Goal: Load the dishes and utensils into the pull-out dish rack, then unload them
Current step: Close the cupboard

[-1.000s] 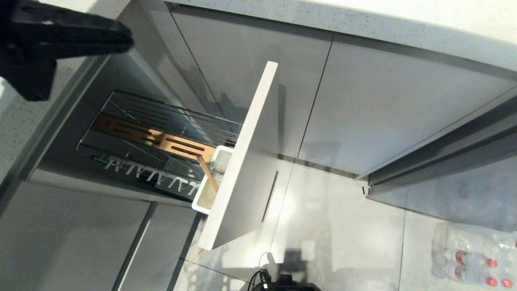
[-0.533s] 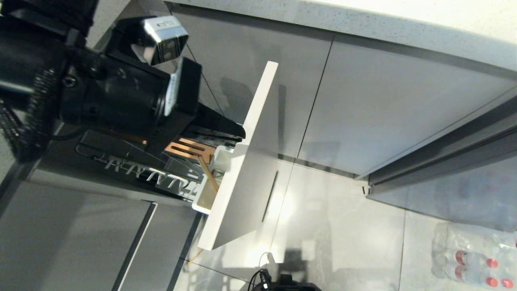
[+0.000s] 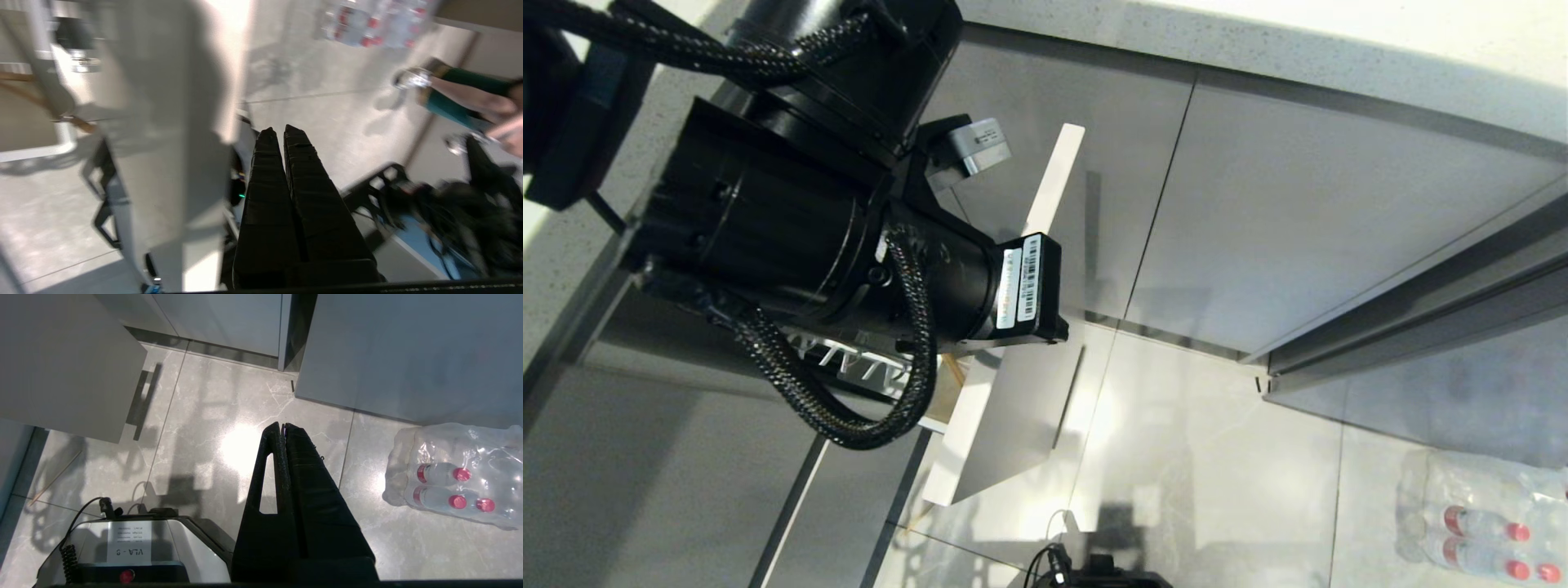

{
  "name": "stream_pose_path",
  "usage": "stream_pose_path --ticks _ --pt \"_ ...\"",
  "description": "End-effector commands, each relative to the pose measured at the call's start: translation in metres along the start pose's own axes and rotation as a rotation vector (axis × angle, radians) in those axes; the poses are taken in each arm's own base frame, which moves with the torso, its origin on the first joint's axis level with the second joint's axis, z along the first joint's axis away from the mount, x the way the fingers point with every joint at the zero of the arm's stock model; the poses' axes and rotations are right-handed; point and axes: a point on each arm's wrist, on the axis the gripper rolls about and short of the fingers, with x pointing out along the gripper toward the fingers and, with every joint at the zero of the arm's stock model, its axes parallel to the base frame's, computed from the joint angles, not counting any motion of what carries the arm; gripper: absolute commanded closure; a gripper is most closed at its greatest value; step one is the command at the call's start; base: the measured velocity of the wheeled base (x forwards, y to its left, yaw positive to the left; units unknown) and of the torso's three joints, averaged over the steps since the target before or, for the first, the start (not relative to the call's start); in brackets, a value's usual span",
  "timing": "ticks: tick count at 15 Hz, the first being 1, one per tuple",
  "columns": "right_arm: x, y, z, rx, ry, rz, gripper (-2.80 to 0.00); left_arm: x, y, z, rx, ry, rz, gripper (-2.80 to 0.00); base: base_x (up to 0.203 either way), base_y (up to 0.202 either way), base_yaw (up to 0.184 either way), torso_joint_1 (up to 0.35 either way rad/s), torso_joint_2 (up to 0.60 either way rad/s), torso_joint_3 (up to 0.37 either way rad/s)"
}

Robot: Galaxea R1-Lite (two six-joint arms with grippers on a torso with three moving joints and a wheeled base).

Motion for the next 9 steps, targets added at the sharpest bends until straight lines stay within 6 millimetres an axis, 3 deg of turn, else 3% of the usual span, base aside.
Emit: stream_pose_path --ticks 1,9 --pt "0.0000 0.0000 0.0001 0.000 -0.001 -0.001 0.00 0.0069 -0.0031 -0.0024 0.008 -0.001 0.041 0.00 0.000 0.000 0.000 0.000 0.00 0.000" --pt "0.0001 0.0000 0.0001 0.000 0.000 0.000 0.00 0.0126 -0.0056 -0.0037 0.040 -0.155 0.330 0.00 0.000 0.000 0.000 0.000 0.00 0.000"
